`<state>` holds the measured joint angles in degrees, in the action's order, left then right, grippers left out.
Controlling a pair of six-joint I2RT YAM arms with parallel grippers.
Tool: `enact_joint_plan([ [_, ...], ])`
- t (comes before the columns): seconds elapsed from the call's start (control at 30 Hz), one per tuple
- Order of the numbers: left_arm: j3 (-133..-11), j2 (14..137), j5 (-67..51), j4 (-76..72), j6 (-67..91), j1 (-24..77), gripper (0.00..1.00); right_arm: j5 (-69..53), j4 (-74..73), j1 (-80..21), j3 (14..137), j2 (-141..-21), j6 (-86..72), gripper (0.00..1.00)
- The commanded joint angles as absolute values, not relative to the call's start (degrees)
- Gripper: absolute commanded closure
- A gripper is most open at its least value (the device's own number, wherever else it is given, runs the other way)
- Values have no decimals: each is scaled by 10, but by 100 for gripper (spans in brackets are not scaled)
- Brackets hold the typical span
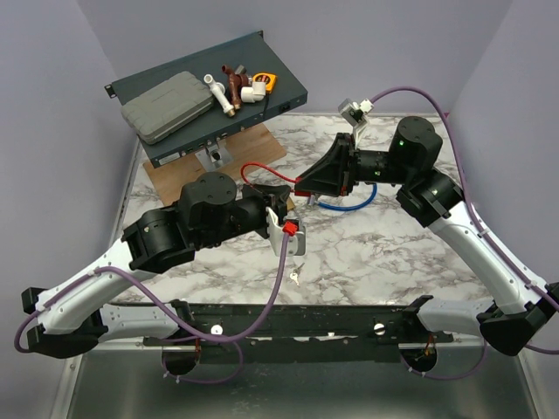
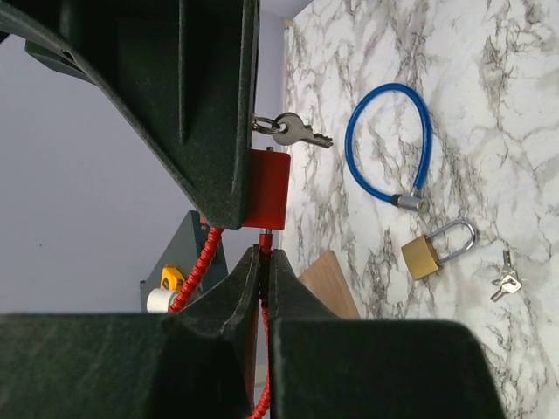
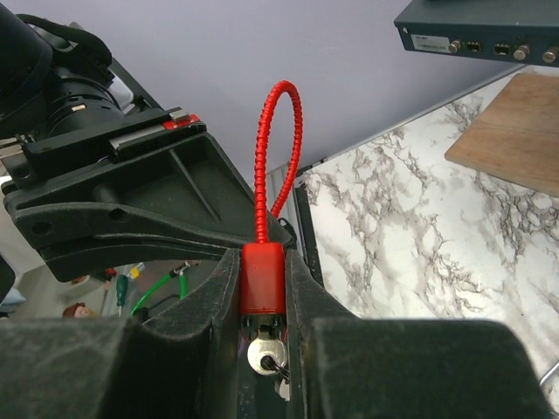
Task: Unlock with the key
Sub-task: Unlock the lock.
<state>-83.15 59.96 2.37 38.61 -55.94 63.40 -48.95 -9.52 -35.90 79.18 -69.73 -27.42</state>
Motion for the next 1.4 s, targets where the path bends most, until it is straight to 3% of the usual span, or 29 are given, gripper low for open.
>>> enact_joint_plan([
  [0.0,-856,606,73,384,-591,635,100,-539,-110,-362,783,-683,-273,99],
  [0.6,-879,574,122,420,-697,613,100,-547,-232,-362,797,-687,-209,99],
  [0.8,-887,555,35,519,-668,610,99,-474,-252,-362,832,-689,-192,99],
  [0.97,-900,574,-65,638,-599,610,51,-393,-236,-361,856,-699,-202,99],
  [1.13,-922,608,-72,627,-511,608,36,-297,-236,-361,851,-699,-208,99],
  [1.27,-943,635,-27,595,-447,607,2,-235,-265,-359,839,-702,-214,99],
  [1.37,-969,651,-20,596,-416,607,2,-190,-281,-355,827,-707,-219,99],
])
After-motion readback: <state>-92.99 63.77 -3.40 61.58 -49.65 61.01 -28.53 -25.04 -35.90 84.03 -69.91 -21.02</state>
